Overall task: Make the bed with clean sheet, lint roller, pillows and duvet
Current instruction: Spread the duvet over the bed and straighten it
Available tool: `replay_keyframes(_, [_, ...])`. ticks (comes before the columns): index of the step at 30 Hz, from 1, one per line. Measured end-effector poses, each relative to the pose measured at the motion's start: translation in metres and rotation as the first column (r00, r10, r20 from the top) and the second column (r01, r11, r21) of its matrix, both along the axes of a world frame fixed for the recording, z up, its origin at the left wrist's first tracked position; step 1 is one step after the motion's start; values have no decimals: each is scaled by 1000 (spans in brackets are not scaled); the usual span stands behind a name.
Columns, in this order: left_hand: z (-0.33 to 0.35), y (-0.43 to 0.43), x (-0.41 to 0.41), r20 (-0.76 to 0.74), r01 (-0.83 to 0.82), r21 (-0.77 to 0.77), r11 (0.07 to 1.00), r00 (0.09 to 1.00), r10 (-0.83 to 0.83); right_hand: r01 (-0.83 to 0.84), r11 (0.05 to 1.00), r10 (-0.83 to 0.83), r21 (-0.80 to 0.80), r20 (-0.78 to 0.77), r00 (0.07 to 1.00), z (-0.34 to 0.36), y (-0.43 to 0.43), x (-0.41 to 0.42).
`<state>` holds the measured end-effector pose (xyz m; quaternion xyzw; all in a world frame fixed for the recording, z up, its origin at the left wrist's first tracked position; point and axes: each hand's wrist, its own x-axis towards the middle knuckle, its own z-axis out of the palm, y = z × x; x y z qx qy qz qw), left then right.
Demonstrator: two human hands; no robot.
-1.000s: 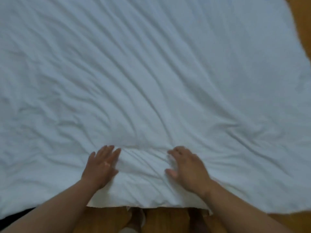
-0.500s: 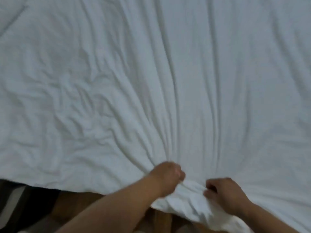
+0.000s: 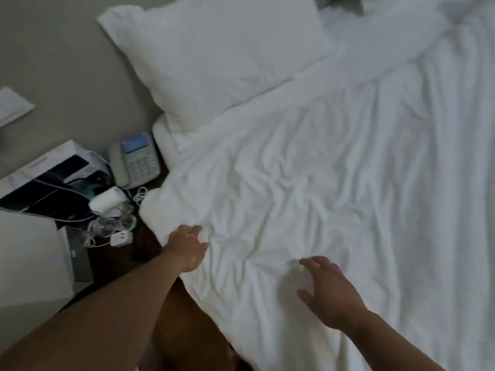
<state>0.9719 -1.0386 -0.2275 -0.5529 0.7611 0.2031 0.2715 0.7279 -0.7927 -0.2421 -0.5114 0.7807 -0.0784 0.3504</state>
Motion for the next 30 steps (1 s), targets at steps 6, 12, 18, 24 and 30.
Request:
replay_keyframes(6, [-11, -150, 26, -268, -187, -278, 942, 957, 111, -164, 973, 132, -162, -195, 972, 1, -190, -10])
replay_keyframes(12, [-43, -196, 28, -247, -107, 102, 989, 960, 129, -487, 862, 386, -140, -443, 809, 11, -411, 18])
replay_keyframes(18, [-28, -151, 16, -518, 304, -63, 951, 804, -291, -720, 527, 850, 452, -310, 427, 3, -465, 39])
replay_keyframes(24, [-4, -195, 54, -262, 214, 301, 929, 956, -136, -657, 601, 754, 455, -50, 655, 58, -451, -7])
replay_keyframes(30, [9, -293, 50, -187, 103, -67, 992, 976, -114, -587, 787, 611, 189, -361, 704, 102, -527, -25])
